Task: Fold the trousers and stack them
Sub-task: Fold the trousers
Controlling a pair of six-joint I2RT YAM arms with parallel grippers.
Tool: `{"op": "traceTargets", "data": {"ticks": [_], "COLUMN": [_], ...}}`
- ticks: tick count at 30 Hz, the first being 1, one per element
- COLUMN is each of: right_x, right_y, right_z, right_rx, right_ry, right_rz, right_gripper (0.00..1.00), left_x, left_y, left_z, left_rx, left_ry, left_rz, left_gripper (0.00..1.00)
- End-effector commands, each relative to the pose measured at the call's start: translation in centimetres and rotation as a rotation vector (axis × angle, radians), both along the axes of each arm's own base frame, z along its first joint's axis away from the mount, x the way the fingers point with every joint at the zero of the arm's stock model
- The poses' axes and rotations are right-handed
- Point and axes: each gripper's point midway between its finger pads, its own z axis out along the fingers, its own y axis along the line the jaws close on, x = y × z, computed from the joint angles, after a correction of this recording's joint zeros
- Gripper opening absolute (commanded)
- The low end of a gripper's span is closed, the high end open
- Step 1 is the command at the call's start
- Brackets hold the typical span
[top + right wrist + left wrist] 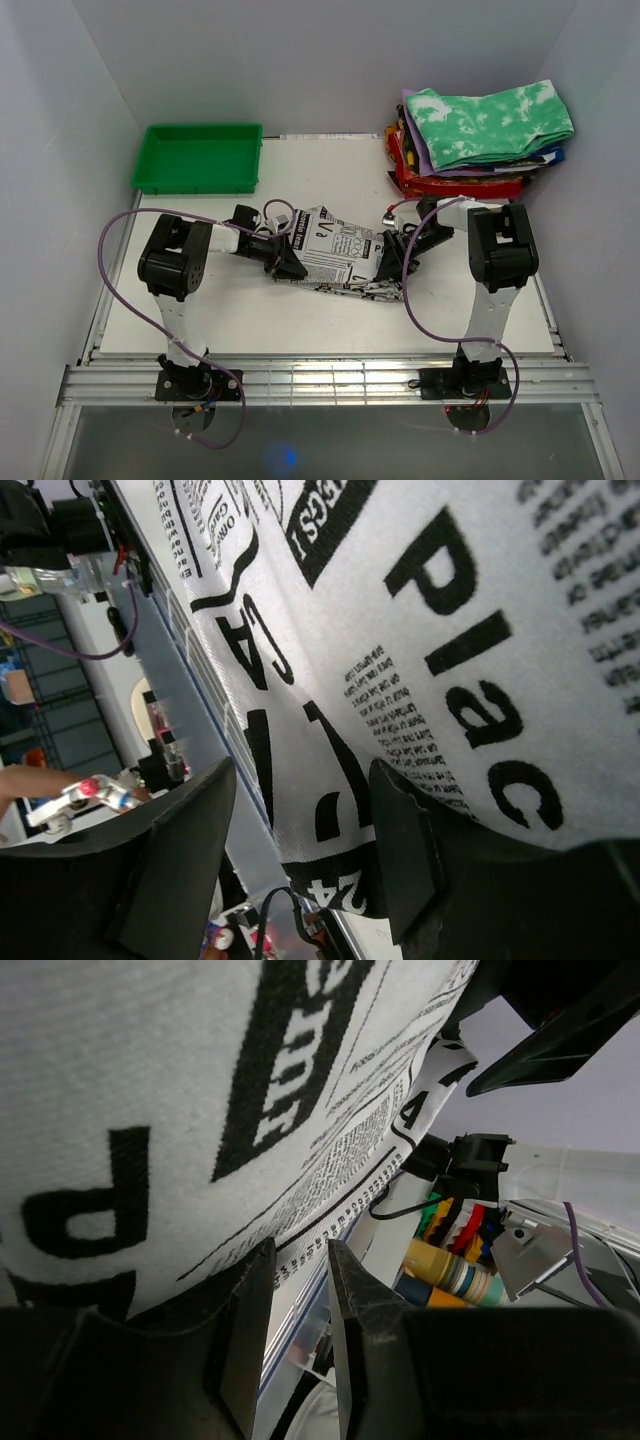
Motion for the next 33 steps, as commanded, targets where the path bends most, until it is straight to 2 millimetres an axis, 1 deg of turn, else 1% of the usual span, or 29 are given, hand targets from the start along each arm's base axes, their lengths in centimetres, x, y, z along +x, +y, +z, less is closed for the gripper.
{"op": "traceTargets", "data": {"ticks": [1, 2, 3, 4, 5, 6, 7, 8, 9, 10, 11, 13, 14, 15, 16, 17, 18, 19, 20, 21, 22, 23, 24, 25, 28, 29, 31, 32, 33], "right_x": [-0.3, 0.6, 1.3, 1.9, 2.7, 4.3, 5.1, 5.9, 7.1, 7.8, 8.5, 10.0, 10.4, 11.2, 11.8, 12.2, 12.7, 13.1, 13.2, 13.4, 13.6, 13.6, 13.9, 14.5, 14.7, 14.4, 12.5, 11.0, 9.7], "right_y": [-4.7, -4.9, -5.0, -4.9, -4.6, -3.8, -3.5, -3.1, -2.7, -2.0, -1.7, -1.2, -1.1, -1.0, -0.9, -0.9, -1.0, -1.0, -1.3, -1.9, -2.1, -2.4, -2.5, -2.5, -1.8, -1.6, -1.3, -1.3, -1.2], "right_z": [-5.1, -4.5, -3.1, -2.0, -0.7, 2.0, 3.4, 4.7, 6.6, 7.4, 7.9, 7.8, 6.8, 6.6, 6.2, 4.9, 4.1, 3.2, 1.5, 0.4, -0.2, -1.1, -1.1, -0.5, 3.2, 5.2, 7.4, 8.6, 8.9], "right_rx": [-0.291, -0.306, -0.300, -0.284, -0.261, -0.210, -0.183, -0.157, -0.138, -0.104, -0.093, -0.085, -0.088, -0.088, -0.093, -0.101, -0.117, -0.128, -0.150, -0.185, -0.191, -0.198, -0.199, -0.189, -0.129, -0.108, -0.075, -0.064, -0.075], "right_ry": [-0.106, -0.155, -0.213, -0.249, -0.292, -0.377, -0.421, -0.466, -0.531, -0.554, -0.571, -0.582, -0.559, -0.561, -0.551, -0.519, -0.510, -0.508, -0.480, -0.472, -0.464, -0.447, -0.453, -0.467, -0.519, -0.543, -0.507, -0.512, -0.513], "right_rz": [0.127, 0.136, 0.151, 0.155, 0.156, 0.142, 0.131, 0.121, 0.106, 0.080, 0.066, 0.020, 0.014, 0.008, -0.011, -0.018, -0.027, -0.033, -0.035, -0.038, -0.041, -0.038, -0.042, -0.051, -0.034, -0.031, -0.021, -0.014, 0.002], "right_gripper": [0.66, 0.68, 0.68, 0.69, 0.69, 0.69, 0.69, 0.69, 0.69, 0.70, 0.70, 0.71, 0.71, 0.71, 0.71, 0.71, 0.71, 0.70, 0.70, 0.69, 0.68, 0.67, 0.68, 0.67, 0.68, 0.68, 0.68, 0.68, 0.68], "left_x": [1.0, 0.8, 0.6, 0.4, 0.4, 0.9, 1.3, 2.3, 2.9, 3.5, 4.9, 6.9, 7.8, 9.4, 10.5, 11.4, 13.0, 13.8, 14.5, 15.6, 16.0, 16.1, 16.1, 16.0, 15.1, 15.0, 14.0, 13.4, 13.1], "left_y": [1.2, 1.2, 1.2, 1.0, 0.7, 0.5, 0.3, -0.1, -0.3, -0.5, -0.7, -1.2, -1.4, -1.7, -1.9, -2.0, -2.4, -2.6, -2.6, -2.5, -2.4, -2.2, -2.0, -2.0, -1.7, -1.6, -1.2, -1.0, -0.8], "left_z": [-1.7, -1.0, -0.2, 0.9, 2.7, 5.2, 6.7, 8.8, 10.6, 11.6, 12.7, 13.1, 12.9, 13.4, 11.2, 10.5, 10.6, 8.1, 7.0, 6.5, 5.4, 3.6, 3.1, 3.0, 4.7, 6.8, 8.2, 9.9, 10.5], "left_rx": [0.069, 0.058, 0.038, 0.012, -0.040, -0.072, -0.094, -0.122, -0.144, -0.153, -0.145, -0.155, -0.151, -0.150, -0.133, -0.123, -0.130, -0.113, -0.096, -0.076, -0.064, -0.049, -0.038, -0.036, -0.040, -0.044, -0.032, -0.022, -0.011], "left_ry": [-0.059, -0.075, -0.112, -0.138, -0.177, -0.263, -0.310, -0.371, -0.415, -0.442, -0.486, -0.511, -0.509, -0.546, -0.485, -0.470, -0.501, -0.449, -0.436, -0.438, -0.424, -0.398, -0.383, -0.385, -0.466, -0.520, -0.561, -0.590, -0.617], "left_rz": [0.020, 0.014, -0.008, -0.027, -0.049, -0.062, -0.070, -0.077, -0.075, -0.071, -0.051, -0.012, 0.001, 0.020, 0.040, 0.052, 0.064, 0.076, 0.087, 0.103, 0.106, 0.102, 0.102, 0.089, 0.029, 0.016, -0.020, -0.024, -0.028], "left_gripper": [0.40, 0.40, 0.40, 0.41, 0.41, 0.41, 0.42, 0.42, 0.43, 0.44, 0.45, 0.48, 0.50, 0.51, 0.51, 0.51, 0.51, 0.51, 0.51, 0.51, 0.50, 0.50, 0.51, 0.51, 0.56, 0.56, 0.57, 0.58, 0.58]}}
